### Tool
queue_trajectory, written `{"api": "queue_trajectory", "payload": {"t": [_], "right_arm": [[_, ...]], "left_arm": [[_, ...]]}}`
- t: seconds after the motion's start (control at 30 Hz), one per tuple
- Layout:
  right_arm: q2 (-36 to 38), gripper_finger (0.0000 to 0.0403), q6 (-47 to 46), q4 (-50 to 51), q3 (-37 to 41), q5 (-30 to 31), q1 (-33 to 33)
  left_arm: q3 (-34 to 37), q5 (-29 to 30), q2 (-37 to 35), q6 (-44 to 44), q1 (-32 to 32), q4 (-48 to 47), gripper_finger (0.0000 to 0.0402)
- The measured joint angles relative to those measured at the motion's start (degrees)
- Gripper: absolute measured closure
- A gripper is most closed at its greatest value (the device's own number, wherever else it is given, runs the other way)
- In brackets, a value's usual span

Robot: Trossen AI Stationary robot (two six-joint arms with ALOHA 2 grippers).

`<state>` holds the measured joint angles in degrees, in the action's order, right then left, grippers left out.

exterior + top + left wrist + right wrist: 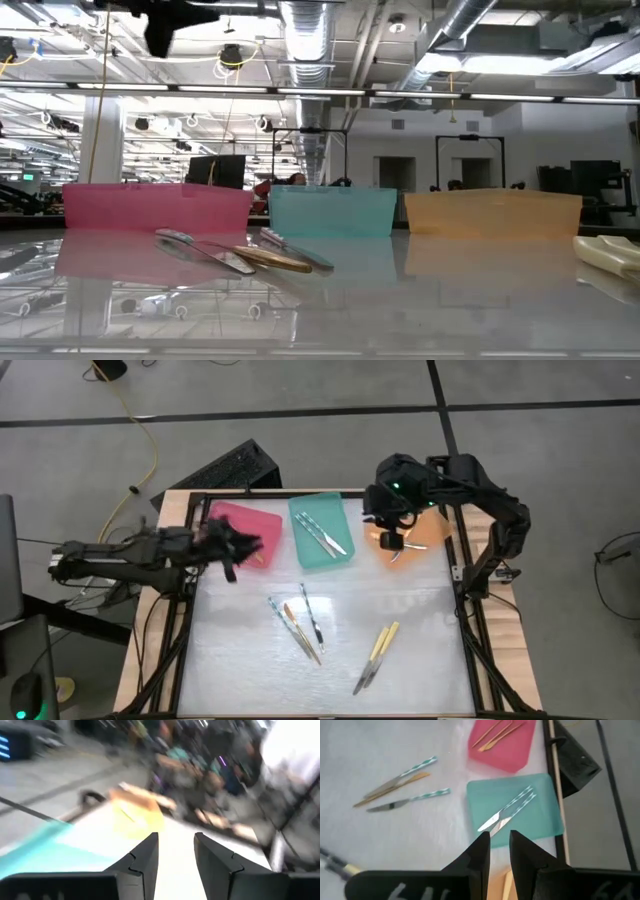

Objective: Sort silverware by color (type)
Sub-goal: Put the white and blue knife into the green bin

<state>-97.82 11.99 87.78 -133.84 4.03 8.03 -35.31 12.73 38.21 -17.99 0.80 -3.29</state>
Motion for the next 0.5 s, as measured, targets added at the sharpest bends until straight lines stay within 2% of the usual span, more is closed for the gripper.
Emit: {"api": "queue_trajectory", "payload": {"t": [0.3,0.5], "right_arm": [[1.73,0.0322,-4.65,1.88,0.00,0.01,-3.86],[1.71,0.0322,-7.15,1.82,0.03,0.20,-7.23]], "left_arm": [[0.00,-16.17,12.85,6.96,0.02,-3.52,0.0294],[0.00,-22.50,20.60,16.63,0.00,-6.39,0.0297]]}}
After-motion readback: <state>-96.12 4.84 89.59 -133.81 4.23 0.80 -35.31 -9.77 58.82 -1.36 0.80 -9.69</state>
